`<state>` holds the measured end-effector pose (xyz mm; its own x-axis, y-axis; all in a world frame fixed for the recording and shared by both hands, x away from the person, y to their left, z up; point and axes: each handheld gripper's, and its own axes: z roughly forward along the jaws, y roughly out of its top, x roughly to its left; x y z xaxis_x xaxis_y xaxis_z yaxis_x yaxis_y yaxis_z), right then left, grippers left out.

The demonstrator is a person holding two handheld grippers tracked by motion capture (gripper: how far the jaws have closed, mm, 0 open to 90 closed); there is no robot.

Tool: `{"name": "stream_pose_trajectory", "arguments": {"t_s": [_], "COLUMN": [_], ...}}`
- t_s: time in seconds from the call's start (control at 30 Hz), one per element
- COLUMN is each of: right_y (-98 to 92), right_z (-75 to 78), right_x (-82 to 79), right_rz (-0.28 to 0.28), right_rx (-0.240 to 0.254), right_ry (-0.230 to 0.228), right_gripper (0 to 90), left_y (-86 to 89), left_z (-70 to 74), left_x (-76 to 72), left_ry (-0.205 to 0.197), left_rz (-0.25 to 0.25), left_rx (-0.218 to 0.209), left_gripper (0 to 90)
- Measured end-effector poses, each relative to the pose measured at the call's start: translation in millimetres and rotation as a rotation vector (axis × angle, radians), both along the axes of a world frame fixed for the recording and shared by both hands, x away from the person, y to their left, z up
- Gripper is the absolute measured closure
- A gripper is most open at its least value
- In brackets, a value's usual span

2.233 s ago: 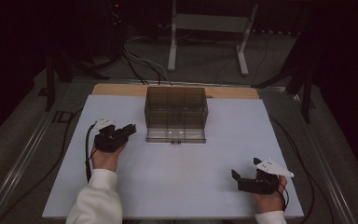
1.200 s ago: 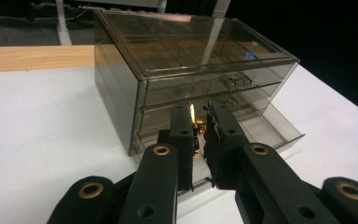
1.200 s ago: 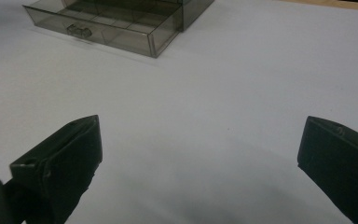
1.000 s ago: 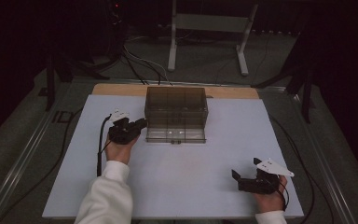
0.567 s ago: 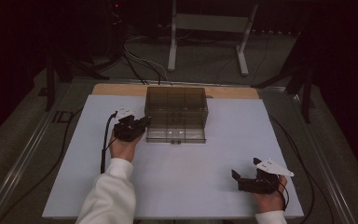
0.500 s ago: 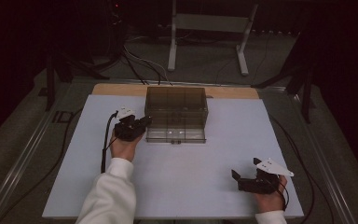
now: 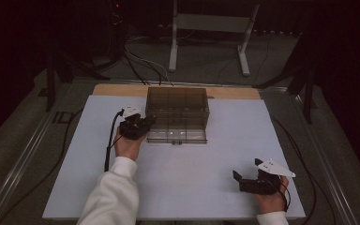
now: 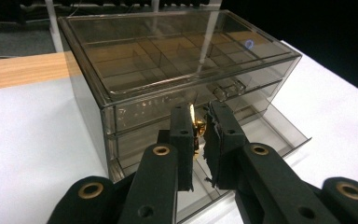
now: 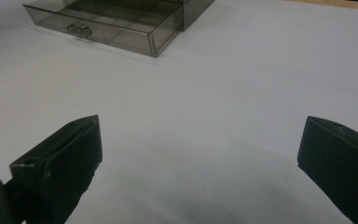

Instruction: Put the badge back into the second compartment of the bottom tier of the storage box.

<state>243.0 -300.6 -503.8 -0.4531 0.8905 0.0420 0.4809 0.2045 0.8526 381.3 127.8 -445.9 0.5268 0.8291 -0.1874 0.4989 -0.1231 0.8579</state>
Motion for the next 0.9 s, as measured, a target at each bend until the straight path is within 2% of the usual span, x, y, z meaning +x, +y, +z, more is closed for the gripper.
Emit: {"name": "stream_pose_trajectory", "arguments": {"t_s": [0.9], "right_y": [0.3], "right_z": [-0.6], "right_x": [1.0], "right_rz": [0.003], "right_rx": [-0.003], "right_ry": [0.003], "right_gripper": [0.1], "left_y": [-20.2], "left_z": [-9.6], "left_x": [10.6], "left_ry": [0.016], "left_rz": [-0.018], "left_rx": [0.037], "left_gripper": [82.3]}}
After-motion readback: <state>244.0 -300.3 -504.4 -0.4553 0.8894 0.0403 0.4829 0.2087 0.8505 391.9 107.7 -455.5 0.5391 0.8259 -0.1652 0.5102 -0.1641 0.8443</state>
